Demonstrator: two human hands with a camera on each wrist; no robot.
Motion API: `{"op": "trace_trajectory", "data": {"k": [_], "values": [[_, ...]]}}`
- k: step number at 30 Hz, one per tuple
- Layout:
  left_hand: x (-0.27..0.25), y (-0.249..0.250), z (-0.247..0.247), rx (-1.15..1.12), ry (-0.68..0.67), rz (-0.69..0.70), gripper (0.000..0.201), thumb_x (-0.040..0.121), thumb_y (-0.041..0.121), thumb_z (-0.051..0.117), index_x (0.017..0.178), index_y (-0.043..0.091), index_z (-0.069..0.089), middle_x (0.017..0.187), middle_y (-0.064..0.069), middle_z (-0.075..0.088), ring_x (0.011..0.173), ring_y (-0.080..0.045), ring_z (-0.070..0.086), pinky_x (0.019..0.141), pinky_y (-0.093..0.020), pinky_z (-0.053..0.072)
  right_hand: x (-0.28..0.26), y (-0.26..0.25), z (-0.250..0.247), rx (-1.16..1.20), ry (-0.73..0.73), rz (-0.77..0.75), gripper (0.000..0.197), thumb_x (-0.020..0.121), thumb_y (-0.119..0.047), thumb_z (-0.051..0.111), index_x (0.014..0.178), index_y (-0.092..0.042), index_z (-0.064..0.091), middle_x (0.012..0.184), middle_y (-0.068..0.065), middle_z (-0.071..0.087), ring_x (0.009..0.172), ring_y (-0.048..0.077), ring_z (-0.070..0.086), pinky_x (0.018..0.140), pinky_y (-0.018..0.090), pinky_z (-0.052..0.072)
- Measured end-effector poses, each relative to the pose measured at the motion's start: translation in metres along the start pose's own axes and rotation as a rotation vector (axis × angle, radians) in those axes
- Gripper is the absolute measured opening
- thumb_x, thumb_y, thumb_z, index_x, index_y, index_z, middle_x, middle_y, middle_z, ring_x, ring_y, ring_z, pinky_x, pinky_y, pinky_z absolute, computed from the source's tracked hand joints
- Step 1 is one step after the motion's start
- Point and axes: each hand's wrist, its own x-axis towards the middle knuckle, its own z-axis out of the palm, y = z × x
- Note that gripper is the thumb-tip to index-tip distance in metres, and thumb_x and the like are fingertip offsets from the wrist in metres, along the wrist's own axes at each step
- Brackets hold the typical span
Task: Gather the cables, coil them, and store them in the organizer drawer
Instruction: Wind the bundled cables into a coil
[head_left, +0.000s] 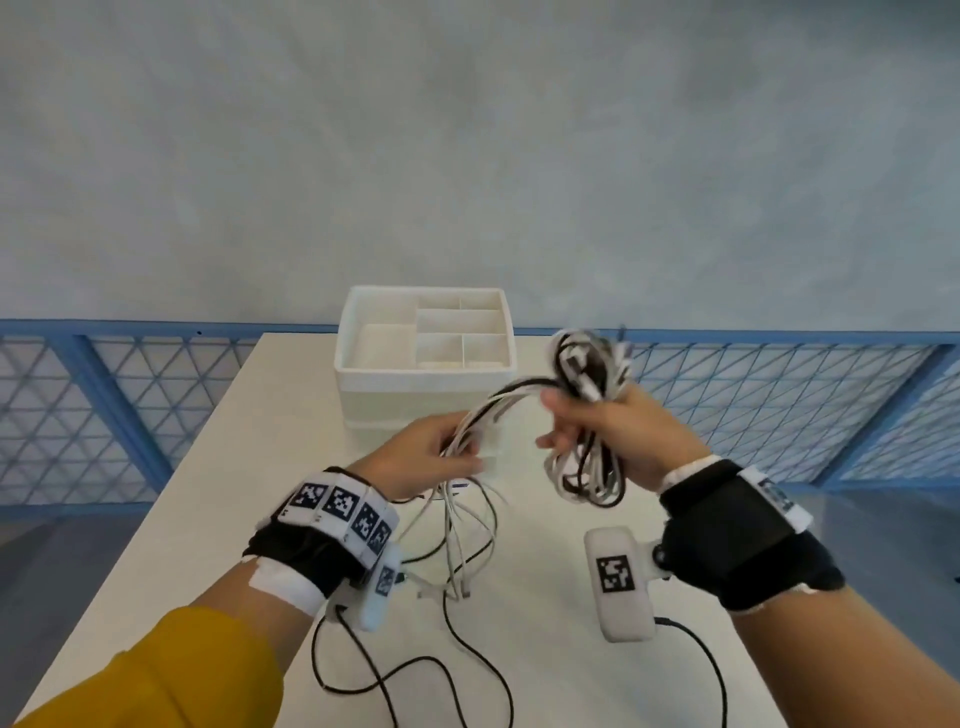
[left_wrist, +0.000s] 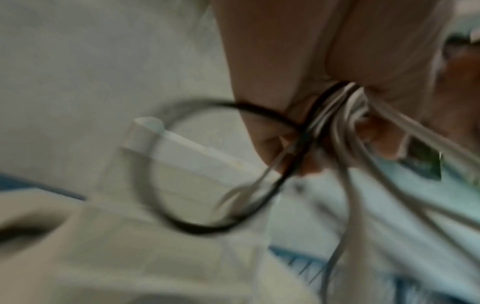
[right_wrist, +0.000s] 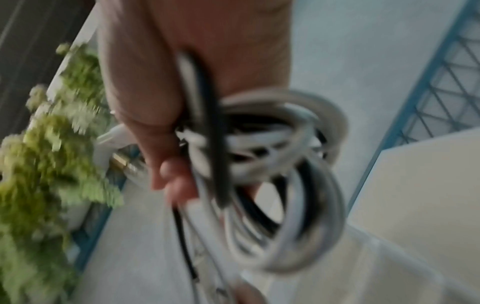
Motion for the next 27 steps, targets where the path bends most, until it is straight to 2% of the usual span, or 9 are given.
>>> {"op": "trace_trajectory", "data": {"k": [5,9,11,15,18,20,23,25,27], "values": [[-0.012,-0.049,0.014,0.368,0.365,-0.058,0.025,0.083,0.015,0.057,0.107,0.011,0.053,0.1,-0.003,0.044,0.094,-0.019,0.045,0.087,-0.034,0.043,0.006,0.0,-0.003,0.177,0.161,0.008,0.03,0.086,-0.008,0.057,0.059,-0.015,0.048,0.037,-0.004,0.035,0.039,0.015,0.038,0.049,0.025,0.044],[-0.017,-0.045,0.011,0.268,0.223,-0.182,0.084,0.065,0.033,0.078,0.135,0.024,0.032,0.123,-0.003,0.031,0.11,-0.014,0.038,0.102,-0.031,0.037,0.008,-0.001,0.001,0.213,0.177,-0.011,0.017,0.087,-0.008,0.056,0.07,-0.008,0.051,0.036,-0.009,0.04,0.036,0.008,0.033,0.046,0.024,0.041],[-0.015,-0.023,0.009,0.241,0.22,-0.092,0.084,0.06,0.042,0.079,0.131,0.03,0.035,0.124,0.0,0.035,0.111,-0.013,0.04,0.1,-0.029,0.036,0.008,-0.006,0.0,0.115,0.153,-0.022,0.012,0.087,-0.009,0.057,0.075,-0.006,0.055,0.037,-0.009,0.043,0.037,0.007,0.036,0.048,0.025,0.042],[0.0,0.022,0.006,-0.138,0.388,0.115,0.017,0.084,0.021,0.058,0.1,0.023,0.054,0.095,0.0,0.058,0.083,-0.017,0.057,0.081,-0.031,0.047,0.008,-0.013,0.001,0.06,0.133,-0.011,0.011,0.086,-0.011,0.058,0.078,-0.004,0.059,0.039,-0.009,0.041,0.038,0.008,0.039,0.053,0.029,0.04],[0.005,0.021,0.011,-0.112,0.201,0.083,0.031,0.081,0.007,0.049,0.104,0.028,0.054,0.093,0.007,0.06,0.065,-0.016,0.053,0.064,-0.028,0.045,0.009,-0.02,-0.001,0.09,0.113,-0.025,0.013,0.086,-0.01,0.058,0.075,-0.005,0.059,0.04,-0.009,0.041,0.038,0.009,0.038,0.053,0.029,0.039],[0.005,0.015,0.024,-0.006,0.136,0.032,0.025,0.081,0.012,0.057,0.093,0.034,0.057,0.084,0.002,0.064,0.058,-0.012,0.054,0.063,-0.025,0.047,0.008,-0.026,-0.002,0.111,0.091,-0.043,0.014,0.087,-0.01,0.057,0.073,-0.007,0.059,0.04,-0.011,0.042,0.039,0.008,0.036,0.051,0.026,0.039],[0.012,0.003,0.035,-0.06,0.311,-0.153,0.016,0.084,0.017,0.058,0.072,0.027,0.062,0.052,0.004,0.053,0.047,-0.012,0.052,0.052,-0.018,0.048,0.004,-0.033,-0.003,0.094,0.079,-0.087,0.014,0.088,-0.008,0.055,0.074,-0.007,0.057,0.038,-0.012,0.047,0.039,0.006,0.034,0.048,0.022,0.04],[0.013,-0.015,0.03,0.036,0.354,-0.279,0.017,0.083,0.017,0.055,0.069,0.02,0.063,0.056,0.001,0.057,0.054,-0.021,0.057,0.054,-0.025,0.052,0.003,-0.035,-0.004,0.064,0.092,-0.103,0.014,0.088,-0.007,0.054,0.074,-0.006,0.056,0.037,-0.012,0.048,0.038,0.006,0.034,0.047,0.02,0.04],[0.009,-0.031,0.023,0.2,0.244,-0.393,0.011,0.081,0.021,0.057,0.074,0.014,0.061,0.071,-0.007,0.063,0.075,-0.028,0.063,0.069,-0.033,0.05,0.002,-0.035,-0.01,0.114,0.134,-0.114,0.014,0.087,-0.007,0.054,0.073,-0.005,0.055,0.036,-0.011,0.045,0.037,0.006,0.033,0.045,0.02,0.039]]}}
